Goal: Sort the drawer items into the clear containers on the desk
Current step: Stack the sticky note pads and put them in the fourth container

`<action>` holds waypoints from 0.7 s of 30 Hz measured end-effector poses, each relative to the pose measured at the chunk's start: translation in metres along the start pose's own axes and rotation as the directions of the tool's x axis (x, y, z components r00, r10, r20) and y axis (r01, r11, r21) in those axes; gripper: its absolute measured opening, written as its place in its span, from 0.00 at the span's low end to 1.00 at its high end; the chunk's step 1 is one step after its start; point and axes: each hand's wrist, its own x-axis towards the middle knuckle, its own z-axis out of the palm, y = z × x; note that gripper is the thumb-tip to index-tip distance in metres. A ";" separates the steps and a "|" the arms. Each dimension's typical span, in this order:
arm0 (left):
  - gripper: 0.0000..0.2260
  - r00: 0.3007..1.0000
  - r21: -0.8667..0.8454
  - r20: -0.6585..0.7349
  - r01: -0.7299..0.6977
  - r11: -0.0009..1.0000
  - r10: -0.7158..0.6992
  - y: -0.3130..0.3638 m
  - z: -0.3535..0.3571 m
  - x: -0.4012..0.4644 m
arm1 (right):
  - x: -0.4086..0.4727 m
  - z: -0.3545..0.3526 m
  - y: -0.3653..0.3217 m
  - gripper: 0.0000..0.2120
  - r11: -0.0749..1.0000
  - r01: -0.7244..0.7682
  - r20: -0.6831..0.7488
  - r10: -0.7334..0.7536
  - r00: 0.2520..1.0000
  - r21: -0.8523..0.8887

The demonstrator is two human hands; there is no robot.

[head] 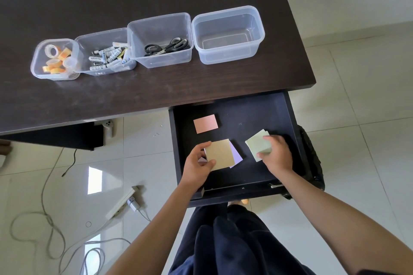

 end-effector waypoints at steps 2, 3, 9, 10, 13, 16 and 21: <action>0.23 1.000 0.004 0.005 -0.004 1.000 0.004 0.000 0.002 0.000 | -0.001 -0.001 -0.002 0.28 0.997 0.021 -0.025 -0.023 0.999 -0.075; 0.23 1.000 0.008 0.007 -0.007 1.000 0.007 0.000 0.002 -0.001 | -0.001 -0.002 -0.003 0.28 0.995 0.028 -0.036 -0.031 0.999 -0.099; 0.22 1.000 0.045 0.001 -0.019 0.999 0.019 0.002 0.005 -0.002 | -0.002 -0.008 -0.005 0.22 0.988 0.058 0.006 -0.059 0.998 0.144; 0.22 1.000 0.047 0.001 -0.021 0.999 0.021 0.003 0.005 -0.003 | -0.002 -0.011 -0.007 0.21 0.981 0.054 0.023 -0.060 0.998 0.185; 0.22 1.000 0.048 0.005 -0.028 0.998 0.028 0.004 0.005 -0.004 | -0.006 -0.024 -0.015 0.15 0.949 0.011 0.063 -0.033 0.997 0.316; 0.22 0.999 0.045 0.001 -0.046 0.998 0.046 0.007 0.006 -0.004 | -0.014 -0.041 -0.027 0.12 0.905 0.024 0.015 -0.033 0.999 0.425; 0.24 0.998 0.002 -0.005 -0.055 0.998 0.055 0.013 0.005 -0.007 | -0.033 -0.071 -0.051 0.12 0.803 0.077 -0.006 -0.092 0.996 0.591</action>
